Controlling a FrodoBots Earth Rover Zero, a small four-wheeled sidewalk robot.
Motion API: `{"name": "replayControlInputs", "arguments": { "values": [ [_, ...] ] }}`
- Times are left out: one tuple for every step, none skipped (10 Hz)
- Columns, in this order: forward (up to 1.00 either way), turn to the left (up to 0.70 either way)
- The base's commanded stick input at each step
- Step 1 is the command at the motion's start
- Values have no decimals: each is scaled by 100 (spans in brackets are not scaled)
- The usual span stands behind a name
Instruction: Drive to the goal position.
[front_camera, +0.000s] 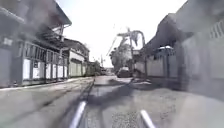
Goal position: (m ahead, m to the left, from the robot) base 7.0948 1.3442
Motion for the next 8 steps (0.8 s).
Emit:
{"name": "replayControlInputs", "arguments": {
  "values": [
    [85, 0],
    [85, 0],
    [85, 0],
    [85, 0],
    [85, 0],
    [85, 0],
    [85, 0],
    [85, 0]
  ]
}}
